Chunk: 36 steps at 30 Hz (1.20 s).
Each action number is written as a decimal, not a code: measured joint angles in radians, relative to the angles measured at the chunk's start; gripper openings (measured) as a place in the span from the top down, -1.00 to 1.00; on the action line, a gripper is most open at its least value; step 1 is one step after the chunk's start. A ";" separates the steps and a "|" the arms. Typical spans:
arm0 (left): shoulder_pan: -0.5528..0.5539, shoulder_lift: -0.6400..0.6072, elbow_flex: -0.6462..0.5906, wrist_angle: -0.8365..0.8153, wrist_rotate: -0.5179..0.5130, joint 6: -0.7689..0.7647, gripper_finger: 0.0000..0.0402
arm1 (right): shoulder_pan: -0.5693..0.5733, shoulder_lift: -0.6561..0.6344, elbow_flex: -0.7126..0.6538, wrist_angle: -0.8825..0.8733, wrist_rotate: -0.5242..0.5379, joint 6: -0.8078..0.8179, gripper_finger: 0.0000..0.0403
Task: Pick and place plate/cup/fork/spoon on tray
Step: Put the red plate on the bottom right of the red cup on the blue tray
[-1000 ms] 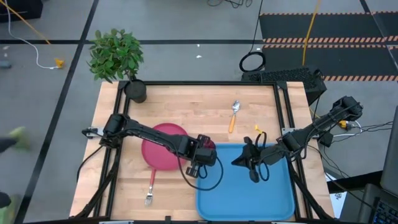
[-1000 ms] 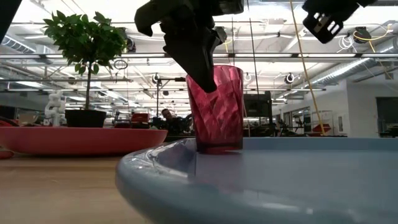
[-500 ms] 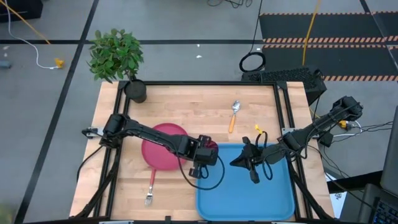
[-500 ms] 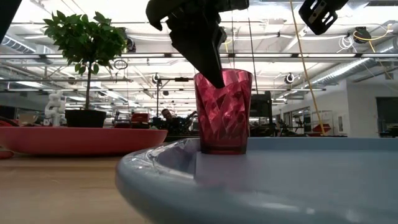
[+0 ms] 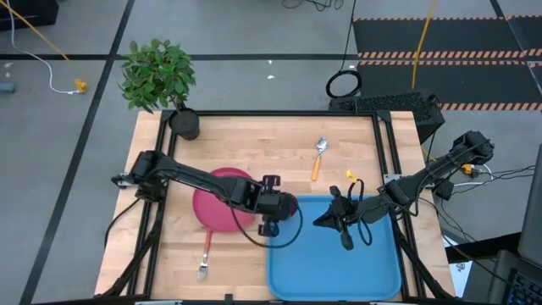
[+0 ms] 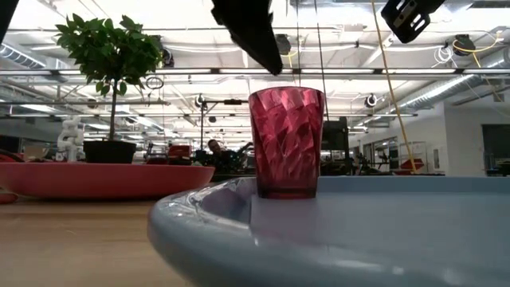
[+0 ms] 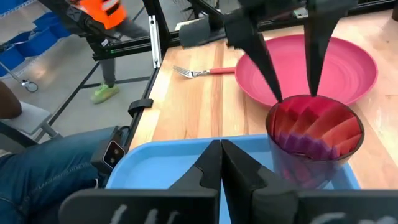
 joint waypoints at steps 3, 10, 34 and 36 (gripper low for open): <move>-0.014 -0.043 0.000 -0.076 -0.003 -0.057 0.30 | 0.000 0.000 0.000 0.002 0.000 0.000 1.00; -0.137 -0.093 0.000 -0.238 -0.108 -0.252 0.30 | 0.000 0.000 0.000 0.022 0.000 0.000 1.00; -0.345 -0.089 -0.378 -0.145 -0.163 -0.540 -0.01 | 0.000 0.000 0.000 0.021 -0.001 0.016 1.00; -0.342 -0.089 -0.413 -0.085 -0.139 -0.526 -0.08 | 0.000 0.000 0.000 0.021 -0.001 0.004 1.00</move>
